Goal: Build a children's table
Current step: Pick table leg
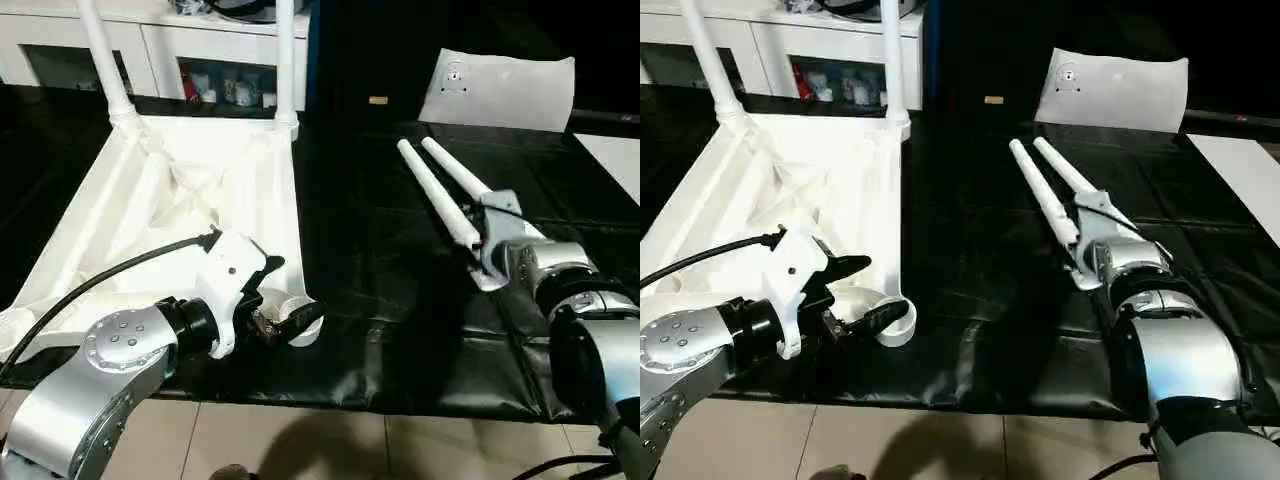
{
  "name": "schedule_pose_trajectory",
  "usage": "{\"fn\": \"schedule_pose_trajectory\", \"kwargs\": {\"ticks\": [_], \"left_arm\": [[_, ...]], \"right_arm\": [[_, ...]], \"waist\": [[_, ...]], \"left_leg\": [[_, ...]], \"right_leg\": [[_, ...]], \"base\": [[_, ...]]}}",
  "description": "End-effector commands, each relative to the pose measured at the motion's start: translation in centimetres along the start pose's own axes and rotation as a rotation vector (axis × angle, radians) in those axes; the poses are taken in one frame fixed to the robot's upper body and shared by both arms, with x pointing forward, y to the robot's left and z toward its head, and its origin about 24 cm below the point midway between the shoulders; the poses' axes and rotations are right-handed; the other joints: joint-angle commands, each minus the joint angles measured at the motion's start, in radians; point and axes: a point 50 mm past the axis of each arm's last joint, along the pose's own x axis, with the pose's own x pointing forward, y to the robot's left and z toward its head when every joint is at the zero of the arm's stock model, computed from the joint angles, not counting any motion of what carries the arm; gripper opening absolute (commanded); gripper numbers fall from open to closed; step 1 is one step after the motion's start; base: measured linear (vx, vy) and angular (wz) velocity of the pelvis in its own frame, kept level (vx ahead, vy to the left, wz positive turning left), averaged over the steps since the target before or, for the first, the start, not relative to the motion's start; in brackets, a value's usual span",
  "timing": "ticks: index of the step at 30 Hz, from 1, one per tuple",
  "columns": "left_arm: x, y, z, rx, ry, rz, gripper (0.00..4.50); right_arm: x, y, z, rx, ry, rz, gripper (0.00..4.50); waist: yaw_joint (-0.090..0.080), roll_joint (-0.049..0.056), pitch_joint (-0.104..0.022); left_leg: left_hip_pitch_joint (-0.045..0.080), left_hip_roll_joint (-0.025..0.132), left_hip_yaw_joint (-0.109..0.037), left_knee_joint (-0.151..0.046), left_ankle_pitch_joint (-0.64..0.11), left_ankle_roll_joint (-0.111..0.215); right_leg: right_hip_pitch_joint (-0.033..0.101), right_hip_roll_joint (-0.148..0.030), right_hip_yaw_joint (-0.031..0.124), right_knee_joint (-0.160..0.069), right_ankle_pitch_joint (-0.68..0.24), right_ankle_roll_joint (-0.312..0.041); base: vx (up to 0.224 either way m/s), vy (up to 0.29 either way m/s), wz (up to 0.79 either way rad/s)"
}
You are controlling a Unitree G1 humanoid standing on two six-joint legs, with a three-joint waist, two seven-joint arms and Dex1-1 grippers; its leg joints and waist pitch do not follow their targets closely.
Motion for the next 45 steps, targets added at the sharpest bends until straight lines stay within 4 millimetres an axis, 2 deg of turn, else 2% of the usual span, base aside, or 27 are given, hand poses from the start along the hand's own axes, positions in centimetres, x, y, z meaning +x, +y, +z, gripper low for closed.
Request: {"fn": "schedule_pose_trajectory", "kwargs": {"ticks": [1, 7, 12, 13, 17, 18, 21, 23, 24, 26, 27, 28, 29, 30, 31, 33, 34, 35, 37, 38, 40, 44, 45], "left_arm": [[0.0, -0.4, 0.0, 0.004, 0.012, -0.012, 4.5], [0.1, -0.8, 0.0, 0.0, 0.013, -0.037, 4.5], [0.2, -0.8, 0.0, 0.001, 0.016, -0.046, 4.5], [0.3, -0.6, 0.1, 0.001, 0.01, -0.041, 4.5], [0.5, -0.4, 0.2, -0.003, 0.0, -0.037, 4.5], [0.6, -0.3, 0.2, -0.005, -0.004, -0.037, 4.5], [0.9, -0.2, 0.3, -0.007, -0.01, -0.036, 4.5], [1.2, -0.1, 0.4, -0.01, -0.026, -0.029, 4.5], [1.3, 0.0, 0.4, -0.012, -0.034, -0.024, 4.5], [1.6, 0.4, 0.6, -0.015, -0.058, 0.006, 4.5], [1.9, 0.9, 0.8, -0.014, -0.077, 0.04, 4.5], [2.0, 1.1, 0.8, -0.013, -0.085, 0.054, 4.5], [2.1, 1.3, 0.9, -0.011, -0.091, 0.071, 4.5], [2.4, 1.9, 1.0, -0.008, -0.102, 0.109, 4.5], [2.6, 2.3, 1.2, -0.002, -0.113, 0.143, 4.5], [3.1, 3.2, 1.5, 0.005, -0.134, 0.204, 4.5], [3.2, 3.6, 1.6, 0.0, -0.142, 0.221, 4.5], [3.4, 3.9, 1.7, -0.009, -0.152, 0.239, 4.5], [3.6, 4.1, 1.8, -0.019, -0.157, 0.25, 4.5], [3.7, 4.1, 1.9, -0.019, -0.159, 0.246, 4.5], [4.0, 3.8, 2.0, -0.014, -0.16, 0.226, 4.5], [3.9, 3.3, 1.6, -0.01, -0.157, 0.197, 4.5], [3.8, 3.2, 1.4, -0.009, -0.154, 0.197, 4.5]], "right_arm": [[-0.4, -0.7, 0.4, 0.03, 0.01, -0.01, 3.02], [-0.3, -0.5, -0.2, 0.054, 0.055, 0.038, 2.59], [-0.4, -0.2, -0.4, 0.042, 0.078, 0.072, 2.54], [-0.3, -0.1, -0.3, 0.055, 0.064, 0.078, 2.54], [-0.3, 0.0, -0.2, 0.075, 0.04, 0.077, 2.53], [-0.2, 0.1, -0.1, 0.095, 0.03, 0.08, 2.53], [-0.1, 0.3, 0.2, 0.126, -0.022, 0.104, 2.52], [-0.1, 0.6, 0.9, 0.198, -0.106, 0.134, 2.52], [-0.2, 0.6, 1.1, 0.217, -0.12, 0.146, 2.52], [-0.2, 0.7, 1.3, 0.264, -0.148, 0.163, 2.5], [-0.3, 0.9, 1.9, 0.299, -0.214, 0.193, 2.37], [-0.4, 1.0, 2.3, 0.306, -0.252, 0.209, 2.37], [-0.4, 1.0, 2.5, 0.297, -0.281, 0.21, 2.21], [-0.5, 1.2, 2.8, 0.289, -0.315, 0.221, 2.21], [-0.6, 1.5, 3.1, 0.344, -0.323, 0.265, 2.09], [-0.9, 2.3, 3.9, 0.469, -0.358, 0.372, 1.93], [-1.0, 2.6, 4.2, 0.494, -0.381, 0.409, 1.86], [-1.1, 3.0, 4.5, 0.503, -0.412, 0.448, 1.86], [-1.2, 3.4, 4.6, 0.489, -0.45, 0.488, 1.53], [-1.1, 3.7, 4.4, 0.487, -0.447, 0.5, 1.53], [-0.9, 4.2, 3.9, 0.462, -0.435, 0.495, 1.22], [-0.6, 4.4, 3.2, 0.379, -0.436, 0.42, 1.12], [-0.5, 4.4, 3.2, 0.355, -0.436, 0.395, 1.12]], "waist": [[0.003, -0.009, -0.058], [0.005, -0.007, -0.056], [0.003, -0.009, -0.054], [0.003, -0.005, -0.054], [0.001, -0.005, -0.054], [0.001, 0.005, -0.054], [-0.002, 0.001, -0.055], [-0.001, 0.012, -0.056], [-0.002, 0.01, -0.057], [-0.001, 0.023, -0.058], [-0.002, 0.017, -0.057], [-0.003, 0.03, -0.056], [-0.002, 0.023, -0.057], [-0.003, 0.038, -0.057], [-0.003, 0.034, -0.058], [-0.003, 0.04, -0.058], [0.0, 0.055, -0.06], [-0.002, 0.05, -0.06], [0.0, 0.056, -0.064], [0.001, 0.06, -0.065], [0.004, 0.06, -0.064], [0.009, 0.063, -0.061], [0.009, 0.06, -0.062]], "left_leg": [[0.009, 0.036, 0.007, -0.07, -0.074, 0.014], [0.011, 0.038, 0.007, -0.071, -0.085, 0.005], [0.01, 0.038, 0.007, -0.072, -0.095, -0.002], [0.011, 0.039, 0.006, -0.072, -0.094, -0.003], [0.012, 0.039, 0.007, -0.073, -0.099, -0.007], [0.013, 0.039, 0.005, -0.072, -0.101, -0.011], [0.011, 0.039, 0.005, -0.073, -0.105, -0.011], [0.013, 0.039, 0.005, -0.072, -0.103, -0.009], [0.014, 0.04, 0.005, -0.072, -0.109, -0.007], [0.013, 0.039, 0.003, -0.07, -0.098, -0.004], [0.013, 0.039, 0.005, -0.07, -0.104, 0.003], [0.013, 0.039, 0.005, -0.07, -0.114, 0.004], [0.011, 0.039, 0.005, -0.069, -0.115, 0.009], [0.01, 0.037, 0.003, -0.069, -0.113, 0.014], [0.012, 0.036, 0.004, -0.068, -0.111, 0.025], [0.009, 0.035, 0.004, -0.067, -0.102, 0.044], [0.009, 0.036, 0.001, -0.065, -0.09, 0.05], [0.008, 0.035, 0.003, -0.064, -0.088, 0.057], [0.005, 0.036, 0.0, -0.063, -0.053, 0.074], [0.006, 0.036, -0.001, -0.062, -0.047, 0.077], [0.008, 0.038, 0.0, -0.063, -0.042, 0.082], [0.012, 0.041, 0.0, -0.069, -0.088, 0.05], [0.014, 0.041, 0.001, -0.069, -0.091, 0.044]], "right_leg": [[0.043, -0.063, 0.036, -0.071, 0.028, -0.239], [0.041, -0.063, 0.036, -0.072, 0.012, -0.239], [0.041, -0.064, 0.037, -0.073, 0.011, -0.245], [0.041, -0.064, 0.037, -0.072, 0.009, -0.244], [0.041, -0.063, 0.037, -0.073, 0.006, -0.245], [0.04, -0.064, 0.037, -0.072, 0.012, -0.247], [0.042, -0.064, 0.037, -0.072, 0.031, -0.252], [0.041, -0.064, 0.037, -0.071, 0.043, -0.257], [0.042, -0.064, 0.037, -0.071, 0.052, -0.261], [0.044, -0.063, 0.036, -0.067, 0.083, -0.271], [0.045, -0.061, 0.036, -0.071, 0.083, -0.275], [0.044, -0.062, 0.036, -0.073, 0.082, -0.279], [0.047, -0.063, 0.036, -0.073, 0.081, -0.28], [0.047, -0.063, 0.034, -0.074, 0.081, -0.283], [0.049, -0.06, 0.035, -0.074, 0.083, -0.285], [0.052, -0.063, 0.036, -0.075, 0.085, -0.291], [0.053, -0.066, 0.035, -0.072, 0.094, -0.299], [0.051, -0.064, 0.035, -0.075, 0.101, -0.301], [0.052, -0.065, 0.032, -0.069, 0.138, -0.312], [0.053, -0.066, 0.031, -0.067, 0.143, -0.316], [0.05, -0.066, 0.03, -0.07, 0.14, -0.319], [0.045, -0.066, 0.03, -0.074, 0.08, -0.315], [0.045, -0.066, 0.031, -0.074, 0.072, -0.311]], "base": [[0.0, 0.0, 0.0], [0.0, 0.0, 0.0], [0.0, 0.0, 0.0], [0.0, 0.0, 0.0], [0.0, 0.0, 0.0], [0.0, 0.0, 0.0], [0.0, 0.0, 0.0], [0.0, 0.0, 0.0], [0.0, 0.0, 0.0], [0.0, 0.0, 0.0], [0.0, 0.0, 0.0], [0.0, 0.0, 0.0], [0.0, 0.0, 0.0], [0.0, 0.0, 0.0], [0.0, 0.0, 0.0], [0.0, 0.0, 0.0], [0.0, 0.0, 0.0], [0.0, 0.0, 0.0], [0.0, 0.0, 0.0], [0.0, 0.0, 0.0], [0.0, 0.0, 0.0], [0.0, 0.0, 0.0], [0.0, 0.0, 0.0]]}}
